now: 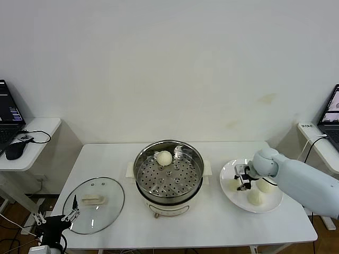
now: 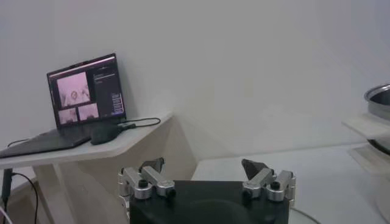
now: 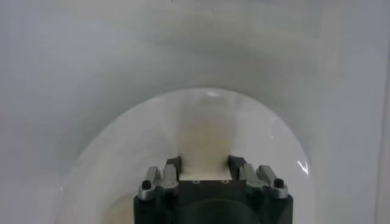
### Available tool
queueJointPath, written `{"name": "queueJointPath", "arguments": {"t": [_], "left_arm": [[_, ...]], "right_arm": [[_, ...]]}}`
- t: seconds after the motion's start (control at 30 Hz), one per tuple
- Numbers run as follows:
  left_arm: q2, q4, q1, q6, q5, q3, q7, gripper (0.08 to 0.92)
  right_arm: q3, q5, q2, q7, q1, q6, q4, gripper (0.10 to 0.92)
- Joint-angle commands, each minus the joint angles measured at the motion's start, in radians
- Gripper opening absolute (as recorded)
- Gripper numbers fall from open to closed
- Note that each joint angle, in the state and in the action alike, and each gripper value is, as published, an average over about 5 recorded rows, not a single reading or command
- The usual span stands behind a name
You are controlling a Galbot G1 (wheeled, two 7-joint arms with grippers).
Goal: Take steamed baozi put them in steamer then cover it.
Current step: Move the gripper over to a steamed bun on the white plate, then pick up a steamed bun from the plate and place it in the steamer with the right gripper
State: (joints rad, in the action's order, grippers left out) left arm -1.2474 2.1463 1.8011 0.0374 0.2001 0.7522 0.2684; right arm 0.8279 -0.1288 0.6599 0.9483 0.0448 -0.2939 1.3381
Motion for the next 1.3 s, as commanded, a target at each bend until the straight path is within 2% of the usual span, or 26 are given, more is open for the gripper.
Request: {"name": "queueJointPath", "arguments": {"t": [0.03,0.2,0.37,0.53,0.77,0.97,1.3], "left_arm": [[0.003,0.009,0.002,0.002,0.0,-0.003,-0.001,0.823],[0.009,0.021,0.002,0.003,0.0,-0.012,-0.001,0.823],[0.018,0.033,0.001,0.005,0.0,-0.015,-0.002,0.823],[0.028,0.037,0.0,0.005,0.003,-0.013,-0.002,0.823],[0.028,0.037,-0.008,0.007,0.007,-0.008,-0.002,0.823],[0.018,0.041,-0.007,0.006,0.009,-0.003,-0.002,0.823],[0.004,0.044,-0.006,0.006,0.008,0.009,-0.002,0.823]], "right_arm": [[0.056,0.08,-0.065,0.016,-0.17,-0.006,0.077,0.508],[0.156,0.196,-0.099,0.022,-0.368,-0.03,0.158,0.511],[0.29,0.33,-0.07,0.019,-0.597,-0.068,0.224,0.517],[0.387,0.483,0.022,-0.008,-0.757,-0.135,0.276,0.518],[0.43,0.688,0.212,-0.089,-0.81,-0.245,0.304,0.518],[0.421,0.749,0.379,-0.148,-0.729,-0.304,0.249,0.517],[0.42,0.719,0.54,-0.175,-0.578,-0.36,0.143,0.517]]}}
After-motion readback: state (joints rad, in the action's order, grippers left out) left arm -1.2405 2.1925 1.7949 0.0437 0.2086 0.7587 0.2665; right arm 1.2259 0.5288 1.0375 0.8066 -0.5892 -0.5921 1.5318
